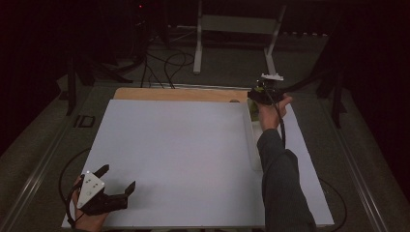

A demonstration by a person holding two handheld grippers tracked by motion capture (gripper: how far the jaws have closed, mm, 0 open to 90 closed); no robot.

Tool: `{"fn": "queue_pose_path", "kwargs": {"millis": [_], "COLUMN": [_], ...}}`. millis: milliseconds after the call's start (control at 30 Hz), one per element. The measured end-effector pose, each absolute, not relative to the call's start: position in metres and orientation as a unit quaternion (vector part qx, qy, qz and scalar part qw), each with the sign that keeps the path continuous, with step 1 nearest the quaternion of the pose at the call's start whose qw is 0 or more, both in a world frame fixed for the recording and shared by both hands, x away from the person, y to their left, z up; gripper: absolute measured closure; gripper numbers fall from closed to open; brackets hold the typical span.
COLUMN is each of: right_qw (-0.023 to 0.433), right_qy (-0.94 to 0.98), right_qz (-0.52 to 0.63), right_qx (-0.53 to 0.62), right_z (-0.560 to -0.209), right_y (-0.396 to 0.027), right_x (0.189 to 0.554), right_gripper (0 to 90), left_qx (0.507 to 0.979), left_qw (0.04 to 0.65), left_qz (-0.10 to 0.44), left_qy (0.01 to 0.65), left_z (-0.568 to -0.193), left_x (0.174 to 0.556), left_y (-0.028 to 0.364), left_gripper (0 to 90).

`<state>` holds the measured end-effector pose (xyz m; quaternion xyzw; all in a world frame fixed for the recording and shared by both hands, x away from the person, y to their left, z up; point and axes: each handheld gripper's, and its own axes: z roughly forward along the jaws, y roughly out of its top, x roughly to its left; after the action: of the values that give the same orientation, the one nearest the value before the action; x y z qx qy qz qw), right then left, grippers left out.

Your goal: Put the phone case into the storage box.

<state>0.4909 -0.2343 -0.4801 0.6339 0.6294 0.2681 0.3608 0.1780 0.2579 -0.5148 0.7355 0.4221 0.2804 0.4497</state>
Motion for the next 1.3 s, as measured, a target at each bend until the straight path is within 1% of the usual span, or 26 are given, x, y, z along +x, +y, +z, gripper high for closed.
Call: {"fn": "queue_pose_path", "kwargs": {"millis": [300, 533, 633, 700, 767, 1100, 1300], "right_qw": [0.349, 0.344, 0.342, 0.338, 0.334, 0.339, 0.331], "right_qy": [0.634, 0.629, 0.633, 0.633, 0.634, 0.637, 0.636], "right_qz": [0.249, 0.249, 0.248, 0.25, 0.257, 0.28, 0.3], "right_qx": [0.644, 0.651, 0.649, 0.65, 0.648, 0.634, 0.629], "right_z": [-0.491, -0.492, -0.491, -0.492, -0.491, -0.485, -0.48], "right_y": [-0.234, -0.235, -0.237, -0.238, -0.24, -0.24, -0.241], "right_x": [0.496, 0.499, 0.5, 0.5, 0.501, 0.498, 0.495], "right_gripper": [17.2, 15.8, 11.7, 11.7, 7.9, 7.5, 7.6], "left_qx": [0.736, 0.735, 0.735, 0.735, 0.735, 0.735, 0.737], "left_qw": [0.451, 0.45, 0.45, 0.45, 0.449, 0.449, 0.447], "left_qz": [0.278, 0.278, 0.278, 0.278, 0.278, 0.277, 0.277], "left_qy": [0.422, 0.423, 0.425, 0.425, 0.425, 0.426, 0.425], "left_z": [-0.515, -0.515, -0.515, -0.515, -0.515, -0.515, -0.516], "left_x": [0.178, 0.179, 0.179, 0.179, 0.179, 0.179, 0.179], "left_y": [0.258, 0.259, 0.259, 0.259, 0.259, 0.259, 0.258], "left_gripper": [0.0, 0.0, 0.0, 0.0, 0.0, 0.0, 0.0]}}
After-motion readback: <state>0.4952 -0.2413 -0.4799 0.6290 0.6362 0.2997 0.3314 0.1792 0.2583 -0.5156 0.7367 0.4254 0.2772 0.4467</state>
